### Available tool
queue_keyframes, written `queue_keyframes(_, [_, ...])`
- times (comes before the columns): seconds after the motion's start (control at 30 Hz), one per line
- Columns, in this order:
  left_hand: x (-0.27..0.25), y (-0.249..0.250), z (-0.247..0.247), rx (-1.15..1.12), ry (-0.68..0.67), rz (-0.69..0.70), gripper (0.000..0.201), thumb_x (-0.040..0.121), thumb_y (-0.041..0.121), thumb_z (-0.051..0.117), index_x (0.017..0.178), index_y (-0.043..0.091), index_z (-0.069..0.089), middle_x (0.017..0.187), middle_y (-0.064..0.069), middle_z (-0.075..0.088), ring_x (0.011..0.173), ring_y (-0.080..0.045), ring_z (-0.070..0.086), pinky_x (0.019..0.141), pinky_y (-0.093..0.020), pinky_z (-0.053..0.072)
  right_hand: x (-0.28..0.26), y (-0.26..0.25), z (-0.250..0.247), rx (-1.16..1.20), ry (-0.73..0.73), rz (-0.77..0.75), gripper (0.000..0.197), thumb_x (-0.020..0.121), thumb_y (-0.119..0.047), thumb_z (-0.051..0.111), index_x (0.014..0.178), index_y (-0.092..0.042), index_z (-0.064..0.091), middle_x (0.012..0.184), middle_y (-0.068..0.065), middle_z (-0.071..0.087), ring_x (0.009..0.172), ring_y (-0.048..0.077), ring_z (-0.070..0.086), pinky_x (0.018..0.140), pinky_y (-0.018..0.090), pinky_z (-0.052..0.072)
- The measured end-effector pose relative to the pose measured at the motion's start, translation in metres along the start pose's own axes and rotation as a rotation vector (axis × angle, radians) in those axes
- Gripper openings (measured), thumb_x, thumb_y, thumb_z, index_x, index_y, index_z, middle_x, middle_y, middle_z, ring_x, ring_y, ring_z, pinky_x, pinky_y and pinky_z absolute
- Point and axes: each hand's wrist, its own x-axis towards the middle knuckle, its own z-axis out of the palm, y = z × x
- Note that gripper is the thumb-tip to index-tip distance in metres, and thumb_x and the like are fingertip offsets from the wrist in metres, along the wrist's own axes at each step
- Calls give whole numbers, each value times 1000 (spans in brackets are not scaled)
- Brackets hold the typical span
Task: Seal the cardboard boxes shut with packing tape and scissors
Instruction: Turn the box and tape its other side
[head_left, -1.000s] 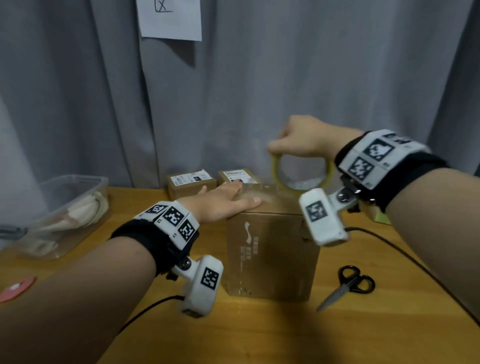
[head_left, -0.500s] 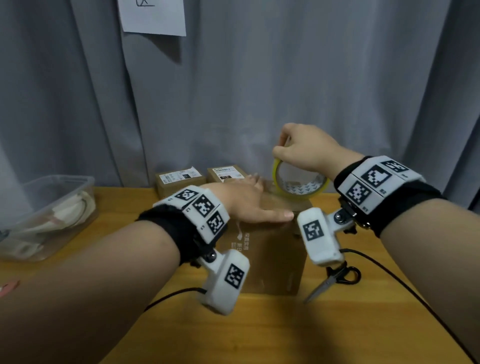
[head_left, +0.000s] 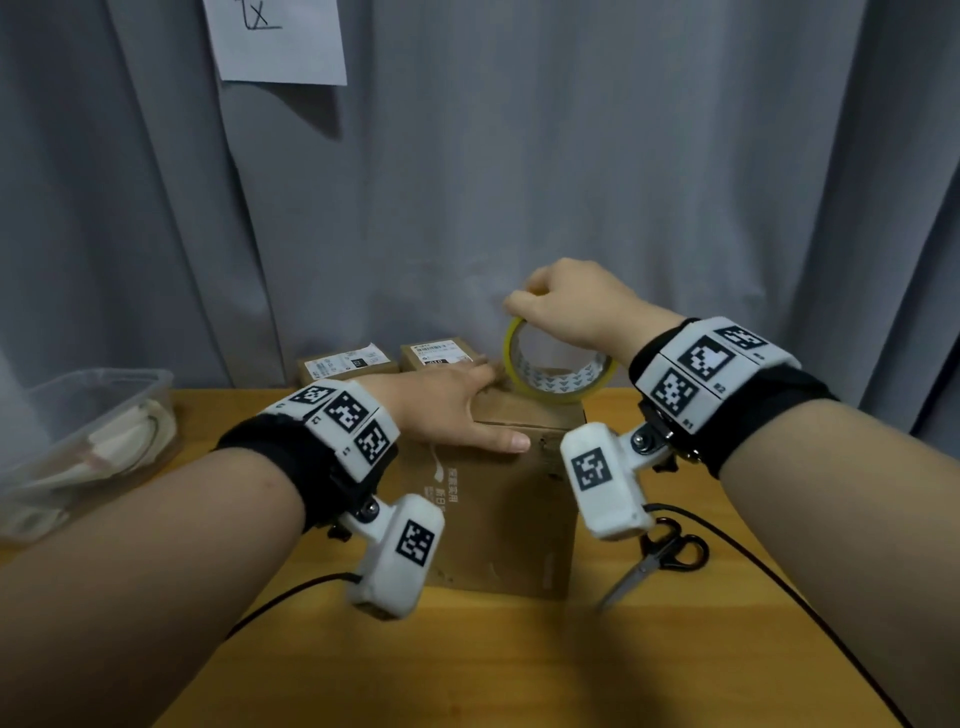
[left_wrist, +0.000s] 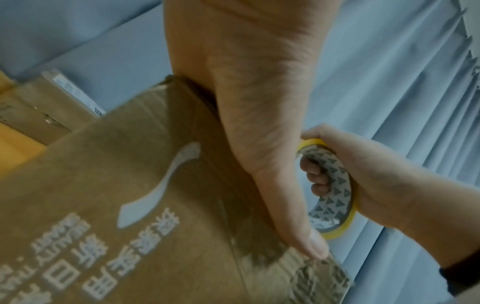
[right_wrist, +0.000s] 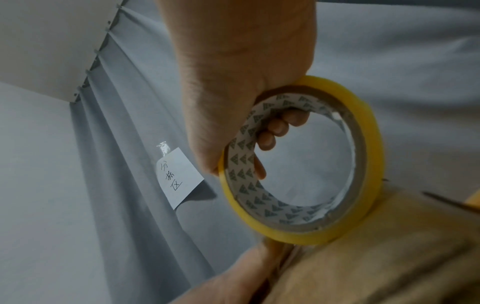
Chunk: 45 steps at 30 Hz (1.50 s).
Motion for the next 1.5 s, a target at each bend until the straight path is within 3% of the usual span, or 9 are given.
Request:
queue_keyframes(0.17, [0,-5,3,62,7,-30,106,64,89,43,150,32,14,156,4,18,141,-24,24,114,-45,27,5,-18,-5,-63,-42,-20,30,80,-39,59,74,-10,65,65,2,55,72,24,54,57,28,41])
queue_keyframes(0.27, [0,-10,6,-27,57,-65,116,60,88,50,150,27,9,153,-2,28,137,-21,33,112,-40,31,10,-24,-23,-181,-67,2,23,75,-34,63,72,-12,62,65,2,54,71,26,54,57,26,39])
queue_keyframes(0.37, [-1,-8,8,-95,64,-80,118,54,88,55,148,29,13,146,-1,40,131,-19,42,108,-38,36,3,-4,-38,-351,-142,67,25,78,-34,66,75,-12,54,79,8,56,79,27,51,66,29,40])
queue_keyframes(0.6, [-4,0,6,-35,19,-101,111,67,80,54,151,25,8,155,3,24,138,-16,31,113,-33,27,-26,40,-14,-338,-274,100,46,94,-45,49,109,-6,67,118,14,64,109,31,56,85,32,43])
queue_keyframes(0.77, [-2,2,6,-28,7,-107,108,65,81,52,150,26,13,153,3,28,136,-17,34,112,-35,30,-42,54,3,-243,-298,99,44,98,-44,44,67,-14,57,77,5,59,86,26,49,71,27,34])
queue_keyframes(1.03, [-5,19,0,146,-64,-107,106,58,88,35,147,47,-5,160,-2,-6,145,-29,11,117,-44,16,-51,60,17,-114,-258,130,49,98,-45,44,66,-10,56,59,4,45,70,24,48,55,30,32])
queue_keyframes(1.13, [5,48,11,223,2,-21,103,66,87,28,151,35,-1,160,-3,-5,147,-24,4,118,-43,9,-48,54,19,-135,-269,162,47,97,-43,44,74,-7,63,63,2,49,75,25,50,62,29,34])
queue_keyframes(1.23, [12,66,22,182,121,85,90,84,72,34,152,19,10,160,-5,6,146,-17,7,118,-34,6,-50,46,20,-136,-271,196,45,98,-37,42,61,-13,49,63,2,43,78,27,46,53,29,30])
queue_keyframes(1.5, [-18,21,17,84,144,116,61,95,38,47,149,37,18,159,5,11,145,-12,9,118,-30,6,-71,24,35,380,-236,233,25,88,-19,53,67,-6,54,56,8,48,43,18,38,42,22,30])
